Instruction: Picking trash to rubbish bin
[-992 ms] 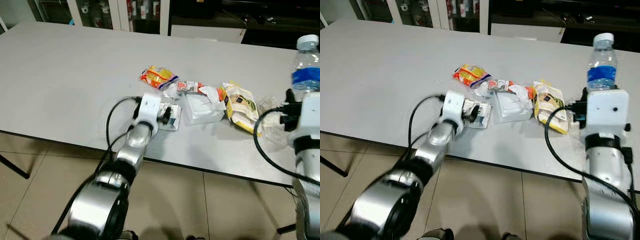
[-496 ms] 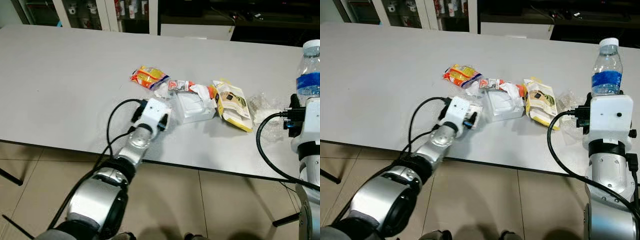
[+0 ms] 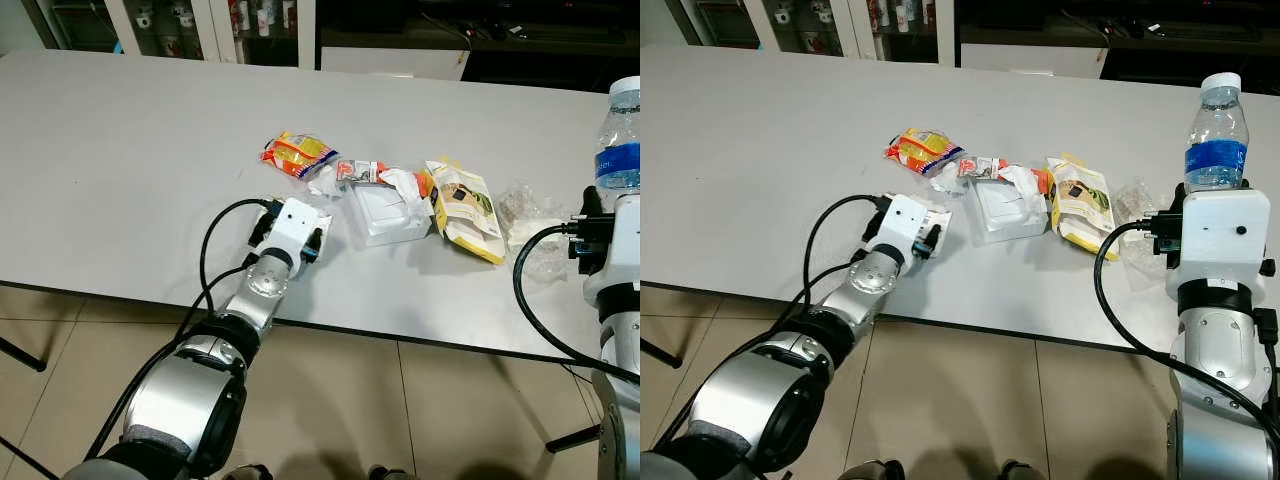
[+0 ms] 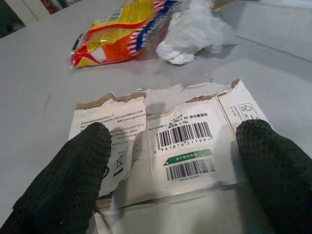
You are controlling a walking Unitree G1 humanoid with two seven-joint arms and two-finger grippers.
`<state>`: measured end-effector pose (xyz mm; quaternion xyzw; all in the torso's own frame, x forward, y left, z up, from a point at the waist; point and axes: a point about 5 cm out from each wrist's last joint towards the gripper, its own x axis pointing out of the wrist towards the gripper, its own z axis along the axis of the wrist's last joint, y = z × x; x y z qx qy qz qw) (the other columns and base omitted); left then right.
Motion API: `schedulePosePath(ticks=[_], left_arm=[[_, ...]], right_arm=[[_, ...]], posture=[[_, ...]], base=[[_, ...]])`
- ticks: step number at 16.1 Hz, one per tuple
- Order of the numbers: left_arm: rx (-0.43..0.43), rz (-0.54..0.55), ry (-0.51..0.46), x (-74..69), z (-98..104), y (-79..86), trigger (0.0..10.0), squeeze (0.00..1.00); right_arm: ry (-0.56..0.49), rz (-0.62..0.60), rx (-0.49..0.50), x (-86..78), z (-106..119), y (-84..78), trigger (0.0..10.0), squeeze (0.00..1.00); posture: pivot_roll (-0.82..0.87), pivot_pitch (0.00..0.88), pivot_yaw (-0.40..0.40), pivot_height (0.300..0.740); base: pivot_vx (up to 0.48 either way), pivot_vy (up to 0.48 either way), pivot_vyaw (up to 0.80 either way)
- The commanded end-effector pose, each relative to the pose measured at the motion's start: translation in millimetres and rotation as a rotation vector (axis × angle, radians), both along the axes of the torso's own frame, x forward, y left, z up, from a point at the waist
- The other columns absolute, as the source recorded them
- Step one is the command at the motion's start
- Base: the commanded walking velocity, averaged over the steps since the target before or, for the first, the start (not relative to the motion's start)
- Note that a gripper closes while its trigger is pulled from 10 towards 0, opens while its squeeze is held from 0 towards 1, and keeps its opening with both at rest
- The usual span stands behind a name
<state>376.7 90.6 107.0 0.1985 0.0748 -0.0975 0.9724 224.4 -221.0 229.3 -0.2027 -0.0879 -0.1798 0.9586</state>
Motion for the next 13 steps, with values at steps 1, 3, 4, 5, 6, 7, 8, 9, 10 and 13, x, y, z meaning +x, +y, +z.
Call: schedulePosePath(ticks=[1,3,4,5,6,7,8,9,10,13], left_arm=[[0.058,0.041,0.094,-10.3,-24.4,12.8,10.0,1.0],[0.09,0.08,0.103,-11.9,-28.9,24.0,10.0,1.0],[0.11,0.102,0.105,-12.9,-31.1,30.5,10.0,1.0],[0.124,0.115,0.106,-13.6,-32.5,34.7,10.0,1.0],[0.144,0.145,0.109,-15.1,-35.2,43.8,10.0,1.0],[0.164,0.179,0.11,-16.6,-37.3,53.0,10.0,1.0],[0.18,0.203,0.11,-17.7,-38.7,59.9,10.0,1.0],[0.184,0.211,0.11,-18.1,-39.1,62.1,10.0,1.0],[0.192,0.221,0.11,-18.9,-40.0,65.3,10.0,1.0],[0.186,0.239,0.118,-23.2,-45.2,72.7,10.0,0.66]], right_arm=[[0.009,-0.006,0.003,-1.0,-0.4,-0.1,10.0,0.0],[0.012,-0.001,0.004,0.8,-0.9,-0.4,10.0,0.0],[0.012,0.003,0.005,1.6,-1.0,0.0,10.0,0.0],[0.013,0.005,0.006,2.1,-1.1,0.3,10.0,0.0],[0.013,0.011,0.007,3.3,-1.3,0.9,10.0,0.0],[0.014,0.015,0.008,4.2,-1.4,1.2,10.0,0.0],[0.015,0.019,0.008,4.9,-1.4,1.3,10.0,0.0],[0.015,0.02,0.008,5.2,-1.4,1.4,10.0,0.0],[0.016,0.022,0.009,5.7,-1.5,1.5,10.0,0.0],[0.018,0.034,0.01,8.2,-1.7,2.7,10.0,0.0]], posture=[[-0.11,0.131,0.02,0.74],[-0.1,0.129,0.017,0.74],[-0.1,0.128,0.016,0.74],[-0.1,0.128,0.016,0.74],[-0.09,0.126,0.012,0.74],[-0.08,0.125,0.01,0.74],[-0.08,0.125,0.008,0.74],[-0.08,0.125,0.008,0.74],[-0.08,0.124,0.007,0.74],[-0.06,0.122,0.005,0.74]], base=[[0.0,0.0,0.0],[0.0,0.0,0.0],[0.0,0.0,0.0],[0.0,0.0,0.0],[0.0,0.0,0.0],[0.0,0.0,0.0],[0.0,0.0,0.0],[0.0,0.0,0.0],[0.0,0.0,0.0],[0.0,0.0,0.0]])
